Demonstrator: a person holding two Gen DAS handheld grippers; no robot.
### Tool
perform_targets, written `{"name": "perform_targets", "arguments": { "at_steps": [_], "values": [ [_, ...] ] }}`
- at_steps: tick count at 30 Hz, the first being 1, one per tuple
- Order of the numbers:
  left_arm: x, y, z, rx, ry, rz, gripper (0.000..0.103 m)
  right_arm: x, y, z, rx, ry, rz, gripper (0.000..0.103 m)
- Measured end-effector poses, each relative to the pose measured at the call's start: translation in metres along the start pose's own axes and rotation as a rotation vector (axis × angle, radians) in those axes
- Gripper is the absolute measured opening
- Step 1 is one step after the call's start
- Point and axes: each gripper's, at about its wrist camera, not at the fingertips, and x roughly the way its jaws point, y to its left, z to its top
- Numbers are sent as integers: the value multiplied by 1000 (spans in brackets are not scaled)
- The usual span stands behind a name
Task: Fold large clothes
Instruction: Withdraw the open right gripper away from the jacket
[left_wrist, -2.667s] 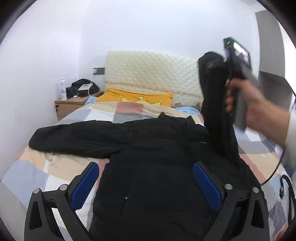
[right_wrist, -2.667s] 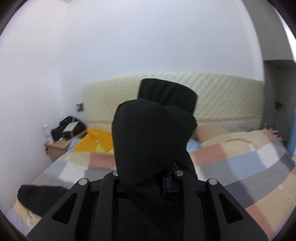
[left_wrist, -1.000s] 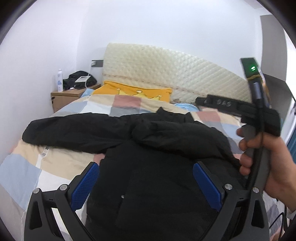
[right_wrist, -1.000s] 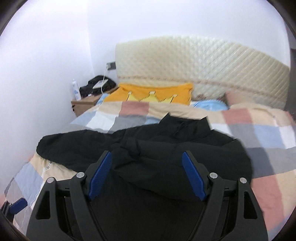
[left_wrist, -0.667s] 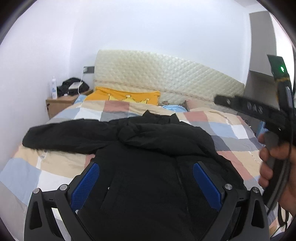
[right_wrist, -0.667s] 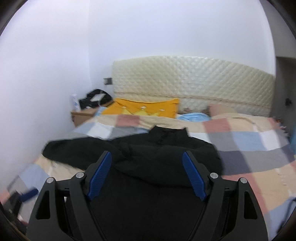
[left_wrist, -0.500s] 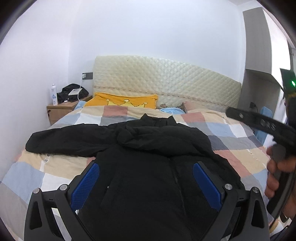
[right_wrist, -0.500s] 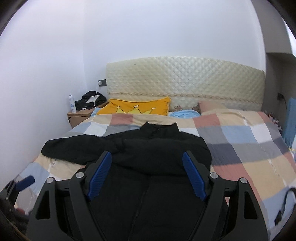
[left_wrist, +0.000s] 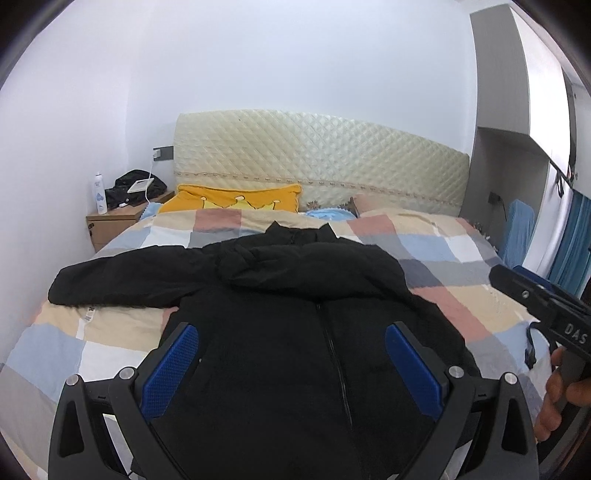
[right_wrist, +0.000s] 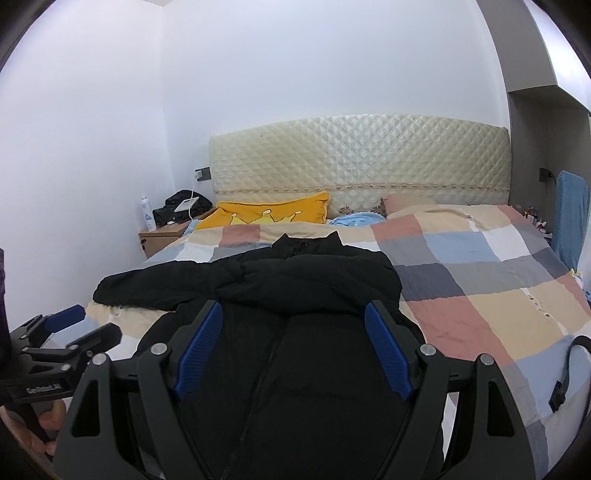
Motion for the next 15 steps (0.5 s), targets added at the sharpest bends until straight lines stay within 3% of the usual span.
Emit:
{"name": "perform_targets", "arguments": {
  "at_steps": [7,15],
  "values": [
    [4,-12,-6,23,6,-27,103,-3,-21,-26,64,26,2,80],
    [9,-18,-15,43,20,-47,103,-3,-24,-62,35,83,-25,80]
  ]
}}
